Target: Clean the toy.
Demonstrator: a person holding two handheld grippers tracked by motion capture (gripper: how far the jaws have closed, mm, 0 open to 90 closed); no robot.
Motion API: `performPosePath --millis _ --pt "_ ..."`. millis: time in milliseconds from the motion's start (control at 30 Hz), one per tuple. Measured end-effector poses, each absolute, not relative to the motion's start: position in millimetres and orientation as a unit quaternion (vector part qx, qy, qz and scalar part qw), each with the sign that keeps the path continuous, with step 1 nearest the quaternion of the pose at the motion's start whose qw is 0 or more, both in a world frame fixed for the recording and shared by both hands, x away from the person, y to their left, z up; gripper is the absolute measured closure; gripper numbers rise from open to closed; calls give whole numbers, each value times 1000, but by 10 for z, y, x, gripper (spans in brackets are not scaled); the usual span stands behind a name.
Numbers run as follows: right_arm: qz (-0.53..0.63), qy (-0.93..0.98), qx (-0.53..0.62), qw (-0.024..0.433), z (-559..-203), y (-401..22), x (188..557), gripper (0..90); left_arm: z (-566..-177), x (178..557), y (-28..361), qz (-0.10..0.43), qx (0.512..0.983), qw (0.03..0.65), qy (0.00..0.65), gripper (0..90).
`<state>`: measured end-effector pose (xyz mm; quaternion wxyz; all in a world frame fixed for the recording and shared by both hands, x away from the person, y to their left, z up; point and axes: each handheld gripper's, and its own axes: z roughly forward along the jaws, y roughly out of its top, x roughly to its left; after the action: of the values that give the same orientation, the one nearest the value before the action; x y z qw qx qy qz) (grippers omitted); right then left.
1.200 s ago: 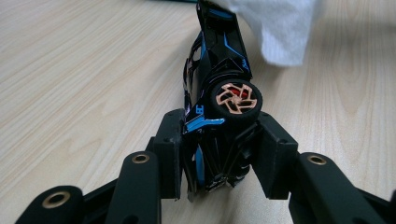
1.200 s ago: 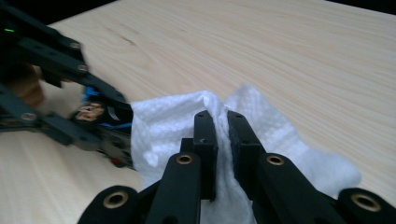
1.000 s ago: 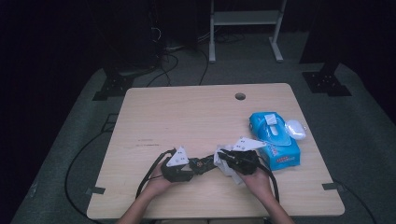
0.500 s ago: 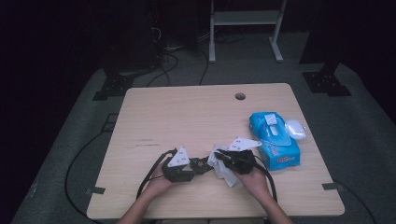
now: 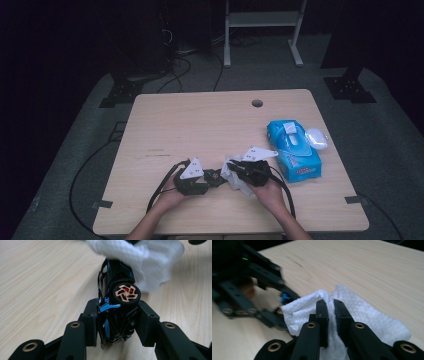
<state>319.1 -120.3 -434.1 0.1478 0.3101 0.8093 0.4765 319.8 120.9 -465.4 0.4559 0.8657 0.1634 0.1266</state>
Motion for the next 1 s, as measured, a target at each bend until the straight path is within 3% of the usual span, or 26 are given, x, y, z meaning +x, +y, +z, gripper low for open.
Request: performPosePath --millis 167,700,1000 --pt "467 818 295 160 -4332 -1151 3179 827 -4654 3197 1210 127 866 456 163 581" --pt "461 779 380 189 -4294 -1689 3351 830 -4651 3201 1205 123 866 457 163 584" --pt "497 812 280 123 -4156 -984 3155 830 -4643 3211 1201 121 867 455 164 584"
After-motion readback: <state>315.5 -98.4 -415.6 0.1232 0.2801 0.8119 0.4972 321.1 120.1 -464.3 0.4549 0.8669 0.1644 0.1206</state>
